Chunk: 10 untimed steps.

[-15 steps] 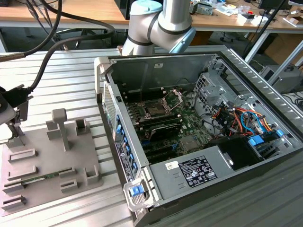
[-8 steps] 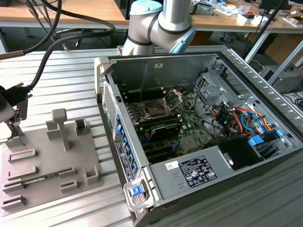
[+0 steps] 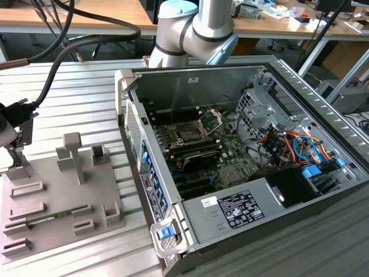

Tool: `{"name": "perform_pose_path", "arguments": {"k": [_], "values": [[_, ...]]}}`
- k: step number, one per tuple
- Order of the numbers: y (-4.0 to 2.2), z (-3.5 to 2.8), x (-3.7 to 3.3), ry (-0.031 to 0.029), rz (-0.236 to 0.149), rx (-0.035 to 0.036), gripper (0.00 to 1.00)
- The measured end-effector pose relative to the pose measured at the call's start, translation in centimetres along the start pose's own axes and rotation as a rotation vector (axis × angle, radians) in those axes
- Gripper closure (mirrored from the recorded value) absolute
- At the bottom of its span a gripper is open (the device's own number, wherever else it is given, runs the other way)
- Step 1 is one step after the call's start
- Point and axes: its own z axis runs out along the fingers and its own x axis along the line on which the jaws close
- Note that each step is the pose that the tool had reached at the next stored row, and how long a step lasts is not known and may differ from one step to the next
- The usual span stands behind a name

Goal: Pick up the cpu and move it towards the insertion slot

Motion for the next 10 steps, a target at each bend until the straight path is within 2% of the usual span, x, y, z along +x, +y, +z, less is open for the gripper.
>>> {"name": "perform_pose_path", "arguments": {"k": [10], "values": [[0.02, -0.56, 0.00, 0.0001, 0.000, 0.0001, 0.45]]}}
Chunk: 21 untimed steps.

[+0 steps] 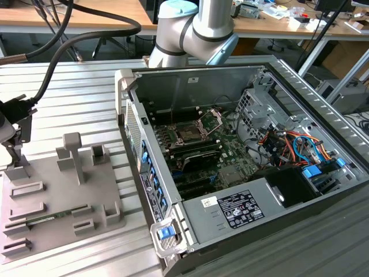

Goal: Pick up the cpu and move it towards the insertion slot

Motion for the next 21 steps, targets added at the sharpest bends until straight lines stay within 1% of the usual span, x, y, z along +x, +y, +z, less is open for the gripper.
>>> {"name": "perform_pose_path", "arguments": {"k": [16, 21], "values": [[0.03, -0.78, 0.00, -0.0001, 0.000, 0.0000, 0.45], [0.05, -1.28, 0.00, 0.0000, 0.000, 0.0000, 0.45]]}}
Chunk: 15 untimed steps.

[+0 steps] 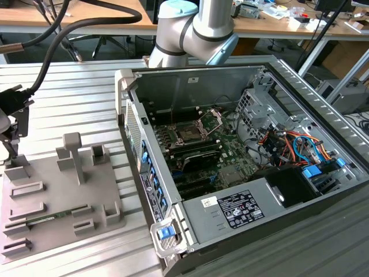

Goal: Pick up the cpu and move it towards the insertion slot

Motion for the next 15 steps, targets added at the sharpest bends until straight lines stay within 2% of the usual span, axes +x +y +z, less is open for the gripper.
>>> {"name": "perform_pose_path", "arguments": {"k": [15], "values": [[0.03, -0.84, 0.00, -0.0001, 0.000, -0.0001, 0.45]]}}
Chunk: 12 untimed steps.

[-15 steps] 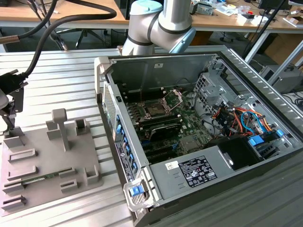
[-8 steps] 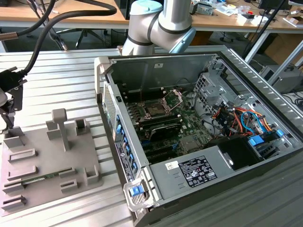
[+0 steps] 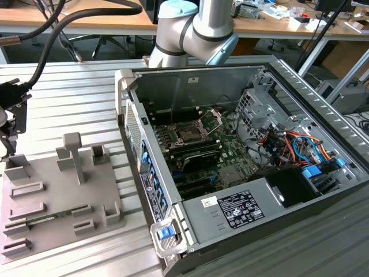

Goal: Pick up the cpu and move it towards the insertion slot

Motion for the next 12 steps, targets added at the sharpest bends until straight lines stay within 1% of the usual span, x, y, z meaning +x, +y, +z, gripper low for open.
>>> {"name": "perform_pose_path", "arguments": {"k": [2, 12], "values": [[0.01, -0.21, 0.00, 0.0001, 0.000, 0.0001, 0.45], [0.03, -0.86, 0.00, 0.0001, 0.000, 0.0001, 0.45]]}}
